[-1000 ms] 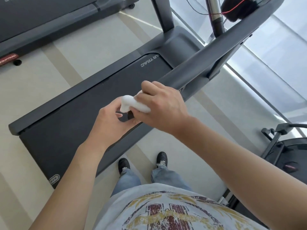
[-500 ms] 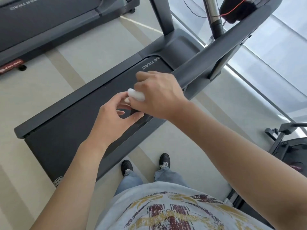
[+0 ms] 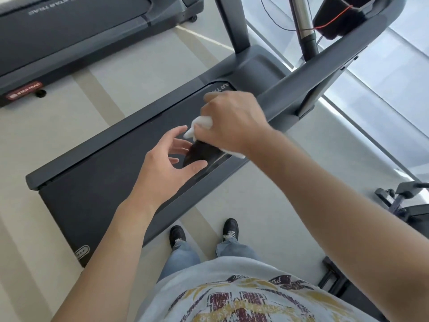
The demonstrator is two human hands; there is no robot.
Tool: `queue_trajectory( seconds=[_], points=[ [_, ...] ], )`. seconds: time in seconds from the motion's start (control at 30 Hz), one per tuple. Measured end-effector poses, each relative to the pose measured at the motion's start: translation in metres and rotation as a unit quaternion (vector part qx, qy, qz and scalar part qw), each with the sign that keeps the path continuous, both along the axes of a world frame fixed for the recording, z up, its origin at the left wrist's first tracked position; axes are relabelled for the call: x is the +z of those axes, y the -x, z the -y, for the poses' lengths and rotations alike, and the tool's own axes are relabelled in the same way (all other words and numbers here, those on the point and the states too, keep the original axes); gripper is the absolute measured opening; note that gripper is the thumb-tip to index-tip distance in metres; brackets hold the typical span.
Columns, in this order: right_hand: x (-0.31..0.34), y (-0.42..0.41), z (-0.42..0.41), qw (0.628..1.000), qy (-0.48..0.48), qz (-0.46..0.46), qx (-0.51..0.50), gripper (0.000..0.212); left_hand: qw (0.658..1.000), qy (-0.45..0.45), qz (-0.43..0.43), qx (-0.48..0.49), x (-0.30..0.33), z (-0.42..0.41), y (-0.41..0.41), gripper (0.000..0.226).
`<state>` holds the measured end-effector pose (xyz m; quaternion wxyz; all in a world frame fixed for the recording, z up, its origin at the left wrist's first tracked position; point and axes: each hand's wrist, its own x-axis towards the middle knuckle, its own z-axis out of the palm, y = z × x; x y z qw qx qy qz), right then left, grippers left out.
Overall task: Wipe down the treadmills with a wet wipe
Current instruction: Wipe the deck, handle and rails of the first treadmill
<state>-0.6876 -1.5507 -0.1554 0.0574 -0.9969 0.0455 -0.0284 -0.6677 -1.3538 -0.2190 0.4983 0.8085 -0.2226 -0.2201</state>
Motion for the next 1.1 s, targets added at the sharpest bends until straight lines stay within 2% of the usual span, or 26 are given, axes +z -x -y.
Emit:
queue_trajectory(
  seconds=[0.1,0.17,0.27,0.4,0.47,0.67,0.87,0.93,1.0,1.1],
  points=[
    [-0.013,0.004,-0.026,0.998,0.012,0.034,0.056,0.034,1.000,0.002,-0.009,-0.004,-0.001,0.000,-0.002,0.073],
    [-0.015,0.009,-0.019,0.995,-0.003,0.070,0.066,0.039,1.000,0.000,-0.009,-0.006,0.000,0.000,-0.002,0.069],
    [-0.010,0.015,0.020,0.995,-0.043,0.084,0.015,0.047,1.000,-0.011,0.005,-0.008,0.003,0.003,0.001,0.064],
    [-0.003,0.016,0.081,0.989,-0.046,0.082,-0.117,0.043,0.999,-0.030,0.034,-0.020,0.007,0.009,0.007,0.049],
    [-0.006,0.019,0.079,0.986,-0.045,0.095,-0.130,0.041,0.999,-0.031,0.037,-0.018,0.009,0.011,0.008,0.045],
    [-0.034,0.040,-0.012,0.966,-0.077,0.245,-0.027,0.034,0.999,-0.039,0.011,0.001,0.015,0.019,0.010,0.034],
    [-0.043,0.047,0.001,0.962,-0.092,0.253,0.046,0.028,0.999,-0.045,0.005,0.011,0.023,0.023,0.019,0.033],
    [-0.042,0.048,0.023,0.959,-0.099,0.264,0.017,0.029,0.998,-0.052,0.030,0.004,0.025,0.027,0.022,0.043],
    [-0.045,0.048,0.051,0.948,-0.099,0.296,-0.057,0.030,0.997,-0.060,0.054,0.000,0.030,0.030,0.022,0.051],
    [-0.051,0.056,0.084,0.921,-0.145,0.320,-0.170,0.030,0.994,-0.077,0.076,0.005,0.035,0.042,0.024,0.045]
  ],
)
